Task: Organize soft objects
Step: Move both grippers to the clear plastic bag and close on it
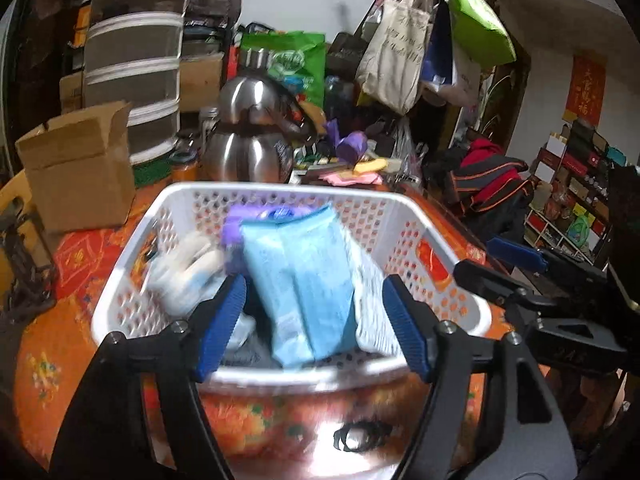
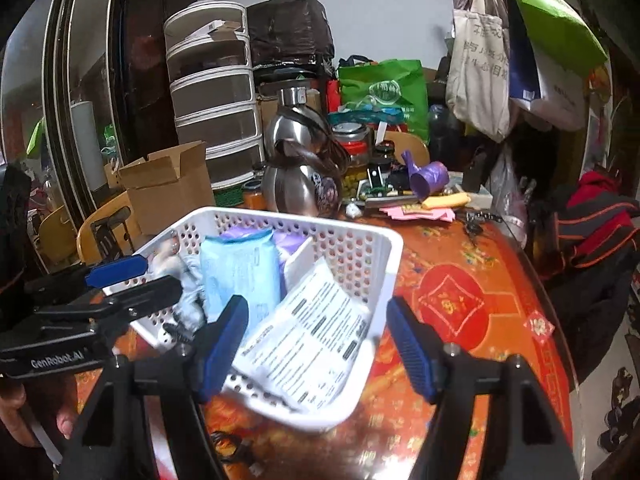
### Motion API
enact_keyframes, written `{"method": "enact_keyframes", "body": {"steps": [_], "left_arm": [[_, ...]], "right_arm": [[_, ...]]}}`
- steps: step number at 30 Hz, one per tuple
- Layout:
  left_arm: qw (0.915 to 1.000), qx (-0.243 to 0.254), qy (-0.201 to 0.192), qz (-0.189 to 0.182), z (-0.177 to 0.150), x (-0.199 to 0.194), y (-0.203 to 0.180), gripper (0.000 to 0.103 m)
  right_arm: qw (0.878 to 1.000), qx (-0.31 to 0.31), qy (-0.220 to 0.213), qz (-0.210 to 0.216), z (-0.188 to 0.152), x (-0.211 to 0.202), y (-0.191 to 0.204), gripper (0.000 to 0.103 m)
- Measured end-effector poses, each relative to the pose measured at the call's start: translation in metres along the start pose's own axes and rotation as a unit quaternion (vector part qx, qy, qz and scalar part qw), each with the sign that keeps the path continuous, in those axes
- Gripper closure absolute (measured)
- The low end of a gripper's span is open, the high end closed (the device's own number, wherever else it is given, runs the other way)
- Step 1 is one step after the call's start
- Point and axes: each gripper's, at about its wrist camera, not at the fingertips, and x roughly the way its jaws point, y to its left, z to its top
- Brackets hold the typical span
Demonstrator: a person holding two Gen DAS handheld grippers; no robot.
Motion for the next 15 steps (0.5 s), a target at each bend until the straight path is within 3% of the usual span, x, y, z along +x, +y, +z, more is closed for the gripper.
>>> {"method": "enact_keyframes", "body": {"steps": [3,6,11,15], "left_arm": [[1.0000,0.001,0.006,-0.003,-0.010,-0.020,0.008,0.034],[0.9999,-0.001,-0.012,-0.010,-0.015,-0.048,0.020,0.033],[0.9995,-0.007,-0.030,0.010,-0.023,-0.091,0.048,0.025],[0.9996,-0.014,0.005,0.022,-0.061,-0.095,0.071,0.023]], "right_arm": [[1.000,-0.001,-0.003,-0.010,-0.009,-0.008,0.005,0.032],[1.000,0.008,-0.008,-0.010,-0.016,-0.019,0.005,0.032],[0.999,0.033,-0.008,0.005,-0.033,-0.039,0.001,0.031],[0.999,0.047,0.017,0.014,-0.065,-0.044,-0.004,0.030]]}}
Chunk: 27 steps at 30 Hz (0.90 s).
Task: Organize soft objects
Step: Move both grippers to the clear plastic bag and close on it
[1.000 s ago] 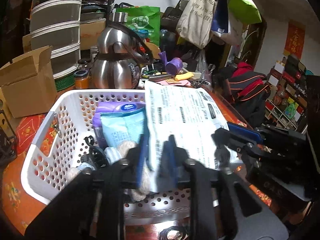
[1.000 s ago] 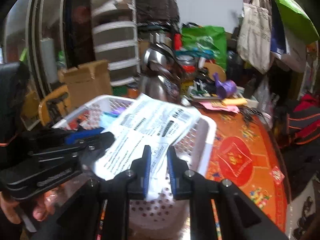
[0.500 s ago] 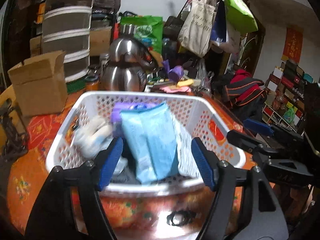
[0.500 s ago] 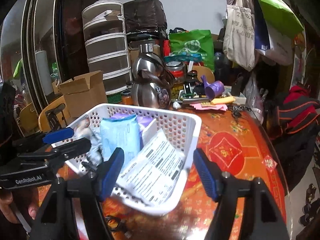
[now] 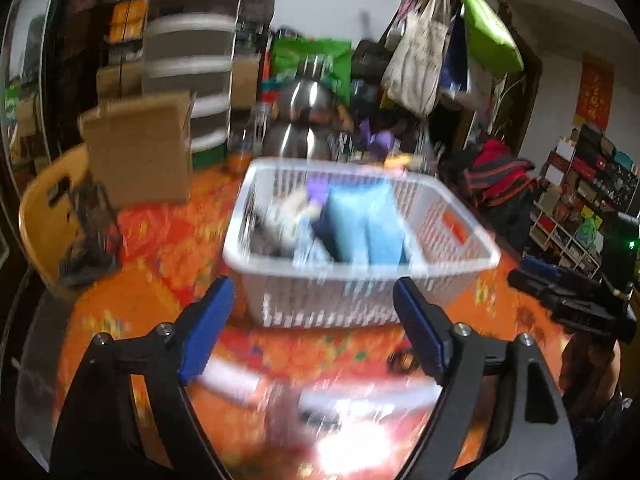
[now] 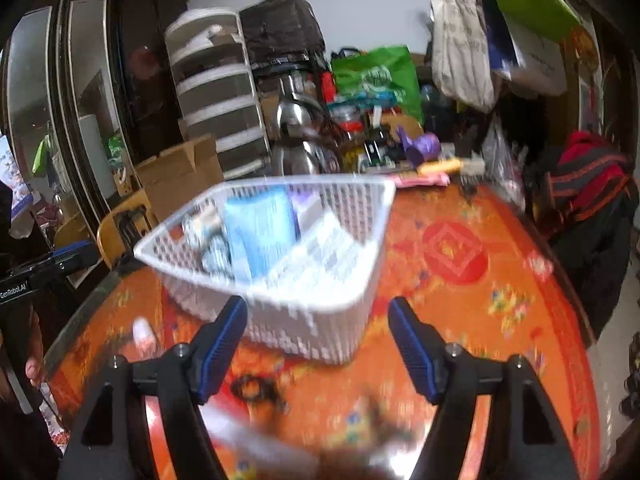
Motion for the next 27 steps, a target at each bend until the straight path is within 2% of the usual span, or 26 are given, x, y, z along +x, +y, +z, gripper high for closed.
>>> {"method": "enact_keyframes", "body": {"steps": [6,12,27], "left_arm": [[0.9973,-0.025,0.069,0.004,-0.065,0.029,0.022,0.023],[0.9934,-0.046,0.104,-0.006,-0.095,0.045,0.031,0.023],[0.9910,-0.029,0.130,-0.015,-0.104,0.066,0.015,0.023]], "right_arm": [[0.998,0.020,0.055,0.016,-0.058,0.012,-0.005,0.030],[0.996,0.019,0.079,0.029,-0.090,0.012,0.001,0.030],[0.991,-0.031,0.128,0.037,-0.103,0.035,0.029,0.031]]}}
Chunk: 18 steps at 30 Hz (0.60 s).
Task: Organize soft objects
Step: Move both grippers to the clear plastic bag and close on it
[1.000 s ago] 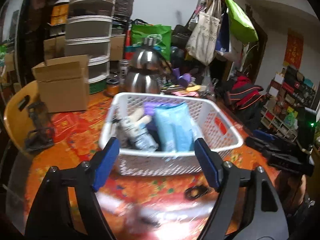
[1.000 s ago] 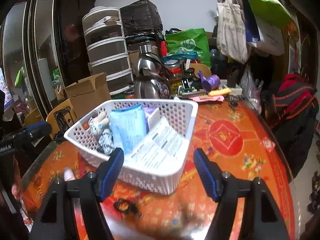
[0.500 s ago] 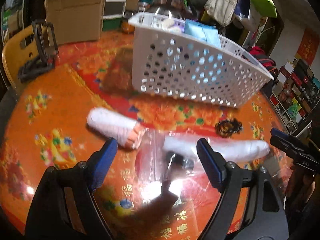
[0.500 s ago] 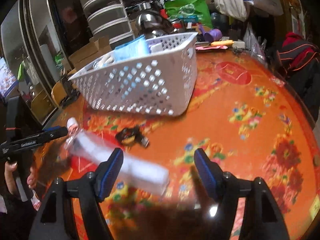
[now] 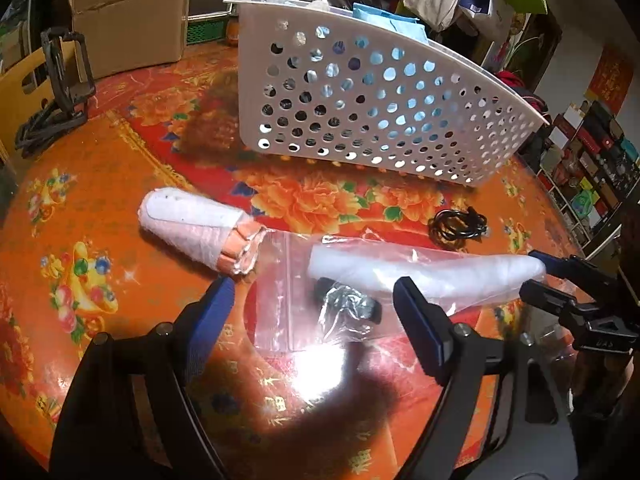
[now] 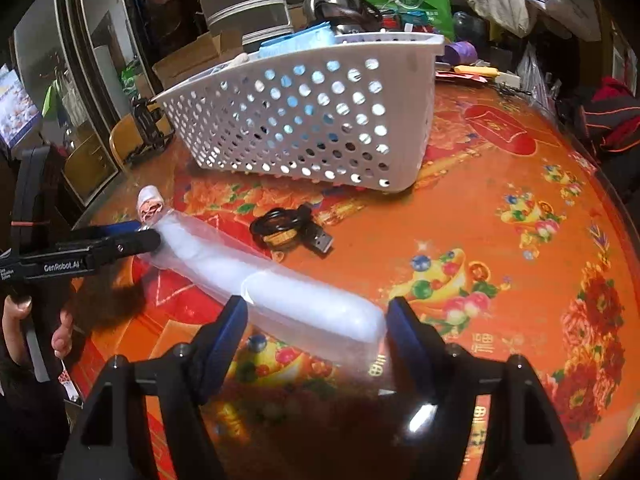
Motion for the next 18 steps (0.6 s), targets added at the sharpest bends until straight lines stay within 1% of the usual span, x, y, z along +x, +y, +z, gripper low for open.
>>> {"method": "enact_keyframes", "body": {"steps": [4,6,8,13,14,15,16,18], "left_arm": [[1.0000,0.006,-0.002,0.004,0.001,0.003,-0.001,0.023],[0.9999,0.011,-0.004,0.011,0.000,0.004,-0.004,0.023],[0.9998,0.016,-0.004,0.015,0.001,0.005,-0.007,0.023],[0.9998,0.020,-0.003,0.007,0.001,0.007,-0.012,0.024],[0.9997,0.022,-0.002,0.006,0.000,0.007,-0.013,0.028],[0.9996,0.026,-0.002,0.007,0.000,0.007,-0.015,0.037],[0.9995,0.031,-0.002,0.006,-0.001,0.006,-0.017,0.042],[0.9995,0.029,-0.004,0.007,0.000,0.006,-0.017,0.055]], "right_arm": [[1.000,-0.008,0.007,-0.013,-0.002,0.004,0.003,0.037],[1.000,-0.010,0.007,-0.018,-0.003,0.004,0.003,0.044],[1.000,-0.013,0.007,-0.022,-0.004,0.004,0.004,0.045],[0.999,-0.021,0.009,-0.029,-0.003,0.005,0.005,0.048],[0.999,-0.021,0.008,-0.030,-0.003,0.005,0.005,0.050],[0.999,-0.023,0.008,-0.032,-0.004,0.005,0.006,0.051],[0.999,-0.024,0.007,-0.034,-0.004,0.005,0.006,0.051],[0.999,-0.028,0.007,-0.038,-0.004,0.006,0.007,0.054]]}}
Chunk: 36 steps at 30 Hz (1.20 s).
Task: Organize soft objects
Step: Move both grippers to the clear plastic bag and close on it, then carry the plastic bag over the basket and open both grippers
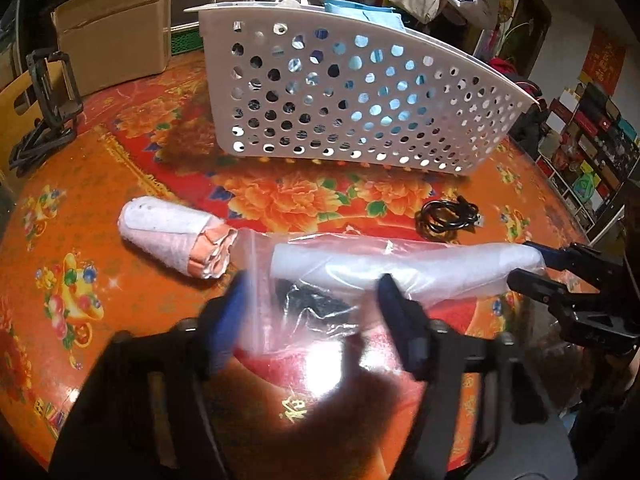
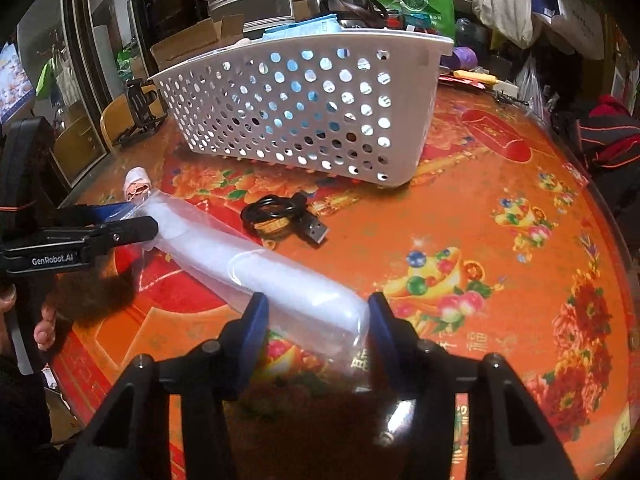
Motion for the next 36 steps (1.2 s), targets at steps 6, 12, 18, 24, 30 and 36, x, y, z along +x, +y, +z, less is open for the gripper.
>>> {"method": "enact_keyframes", "body": {"steps": [6,12,18,24,30,36], "left_arm": [[1.0000,-0.005,-0.001,-0.008,-0.001,-0.002,0.003,0.070],[0.9995,-0.019,-0.021,-0.013,-0.005,-0.010,0.008,0.091],[0.9991,-0.017,-0.033,-0.019,-0.011,-0.018,0.007,0.098],[0.9982,-0.018,-0.048,-0.029,-0.013,-0.030,0.008,0.098],[0.9972,-0.015,-0.063,-0.037,-0.011,-0.046,0.008,0.098],[0.9961,-0.017,-0.075,-0.042,-0.007,-0.058,0.009,0.098]], "right_arm": [[1.000,-0.003,-0.004,-0.007,-0.001,0.000,0.002,0.062],[1.000,0.001,-0.009,-0.005,-0.002,-0.001,0.001,0.077],[1.000,0.008,-0.024,0.009,-0.003,-0.007,-0.002,0.083],[0.999,0.013,-0.045,0.020,-0.004,-0.015,-0.005,0.083],[0.998,0.017,-0.057,0.028,-0.001,-0.025,-0.005,0.084],[0.997,0.011,-0.069,0.026,0.006,-0.037,0.002,0.084]]}}
